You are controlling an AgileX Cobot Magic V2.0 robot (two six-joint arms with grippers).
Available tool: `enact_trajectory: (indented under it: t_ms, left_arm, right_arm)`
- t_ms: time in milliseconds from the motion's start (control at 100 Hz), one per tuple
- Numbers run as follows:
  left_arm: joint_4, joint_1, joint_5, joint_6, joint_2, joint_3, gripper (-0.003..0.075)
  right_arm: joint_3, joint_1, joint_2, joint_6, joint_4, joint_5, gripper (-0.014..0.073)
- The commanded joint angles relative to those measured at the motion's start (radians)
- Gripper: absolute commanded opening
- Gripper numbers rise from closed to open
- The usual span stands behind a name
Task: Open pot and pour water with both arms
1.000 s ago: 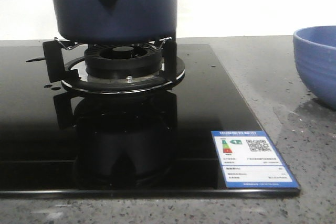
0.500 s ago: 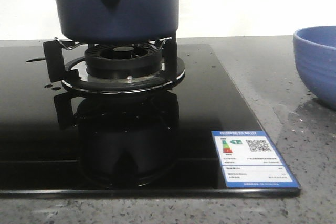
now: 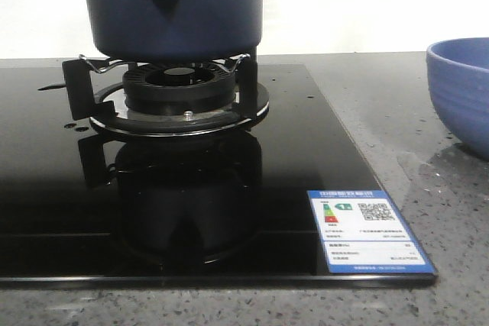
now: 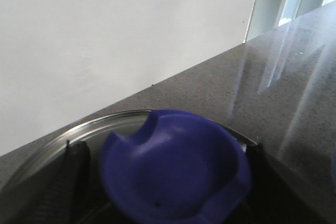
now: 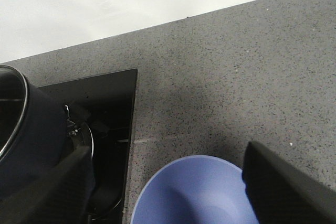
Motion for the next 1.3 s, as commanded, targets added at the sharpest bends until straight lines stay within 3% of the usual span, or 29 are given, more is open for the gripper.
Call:
enact_trajectory:
  t_ms: [0, 120, 240, 310, 460, 600, 810, 950, 1290]
  left_arm:
    - [-0.048, -0.005, 0.01, -0.002, -0.101, -0.029, 0.0534]
    - [-0.026, -0.005, 0.008, -0.017, -0.206, -0.017, 0.0529]
    - [0.03, -0.005, -0.071, -0.094, -0.357, 0.06, 0.0442]
    - [0.054, -0.005, -0.146, -0.143, -0.46, 0.129, 0.0365]
    - [0.054, -0.005, -0.284, -0.168, -0.723, 0.342, 0.0146]
    - [0.052, -0.005, -0.383, -0.168, -0.965, 0.521, -0.002]
    - [0.024, -0.005, -0.51, -0.169, -1.243, 0.718, -0.002]
    - [0.019, -0.005, -0.552, -0.169, -1.36, 0.786, -0.002]
    - [0.019, -0.005, -0.566, -0.169, -1.42, 0.815, -0.002]
  right_arm:
    - [-0.026, 0.001, -0.012, -0.016, 0.024, -0.057, 0.0533]
    - [0.0, 0.001, -0.012, -0.027, 0.024, -0.055, 0.0533]
    - [0.062, 0.01, -0.038, -0.065, 0.024, -0.06, 0.0468]
    - [0.116, 0.034, -0.068, -0.092, 0.024, -0.071, 0.0344]
    - [0.245, 0.1, -0.166, -0.17, 0.024, -0.081, -0.0074]
    - [0.381, 0.143, -0.3, -0.226, 0.024, -0.161, -0.0062]
    - [0.609, 0.165, -0.576, -0.338, 0.024, -0.405, -0.0062]
    - [0.714, 0.165, -0.733, -0.345, 0.023, -0.532, -0.0062]
    - [0.757, 0.165, -0.884, -0.345, 0.026, -0.515, -0.0062]
